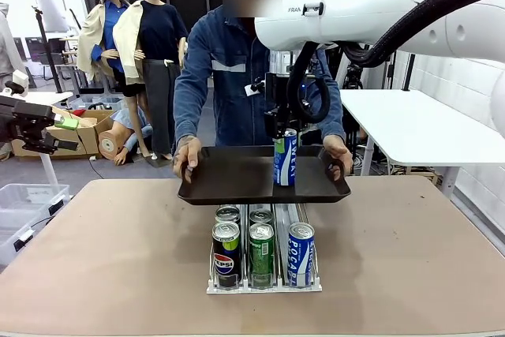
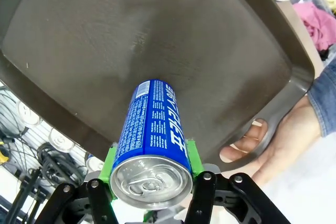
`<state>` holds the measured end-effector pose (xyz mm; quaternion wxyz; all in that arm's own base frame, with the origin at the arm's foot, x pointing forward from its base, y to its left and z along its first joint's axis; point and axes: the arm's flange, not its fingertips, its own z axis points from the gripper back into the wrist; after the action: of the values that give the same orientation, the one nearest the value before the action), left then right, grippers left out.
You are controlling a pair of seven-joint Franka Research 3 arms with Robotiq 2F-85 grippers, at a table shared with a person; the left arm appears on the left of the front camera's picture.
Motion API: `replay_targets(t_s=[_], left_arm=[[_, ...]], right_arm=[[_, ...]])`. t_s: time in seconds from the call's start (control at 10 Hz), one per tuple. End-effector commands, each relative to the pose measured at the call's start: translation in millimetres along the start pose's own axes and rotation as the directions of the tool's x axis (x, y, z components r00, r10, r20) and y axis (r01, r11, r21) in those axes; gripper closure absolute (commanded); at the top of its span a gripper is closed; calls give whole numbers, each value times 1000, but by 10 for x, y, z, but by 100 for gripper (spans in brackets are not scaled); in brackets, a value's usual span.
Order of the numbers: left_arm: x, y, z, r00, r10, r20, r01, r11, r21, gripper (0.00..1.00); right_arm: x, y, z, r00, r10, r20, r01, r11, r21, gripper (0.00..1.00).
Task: Retrieve and hand over the desired beverage to the person.
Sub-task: Place the picked can on the Handle tray extended by the person.
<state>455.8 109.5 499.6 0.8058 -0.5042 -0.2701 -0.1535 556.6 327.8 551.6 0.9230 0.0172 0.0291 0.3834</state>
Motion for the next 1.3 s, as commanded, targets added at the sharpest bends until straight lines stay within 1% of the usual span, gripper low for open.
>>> replay_targets(t_s=[0.0, 0.1, 0.2, 0.3, 0.7, 1.0, 1.2], left_arm=[[4, -11, 16, 1000, 1, 6, -1, 1000, -5, 0], [4, -11, 16, 1000, 1, 6, -1, 1000, -5, 0], [4, -11, 16, 1000, 1, 6, -1, 1000, -5, 0], [4, -11, 16, 1000, 1, 6, -1, 1000, -5, 0], [4, -11, 16, 1000, 1, 6, -1, 1000, -5, 0], [4, -11, 16, 1000, 1, 6, -1, 1000, -5, 0], [4, -11, 16, 1000, 1, 6, -1, 1000, -5, 0]], right_arm=[[81, -4, 134, 1000, -10, -24, 9, 1000, -22, 100], [70, -2, 168, 1000, -8, -15, 7, 1000, -21, 100], [60, 0, 190, 1000, -8, -15, 7, 1000, -16, 92], [57, -1, 204, 1000, -7, -14, 6, 1000, -15, 78], [21, 2, 280, 1000, 5, 7, -5, 1000, -11, 0], [-121, 64, 573, 998, 10, 65, -7, 999, -40, 0], [-173, 82, 638, 998, 15, 66, -12, 999, -42, 0]])
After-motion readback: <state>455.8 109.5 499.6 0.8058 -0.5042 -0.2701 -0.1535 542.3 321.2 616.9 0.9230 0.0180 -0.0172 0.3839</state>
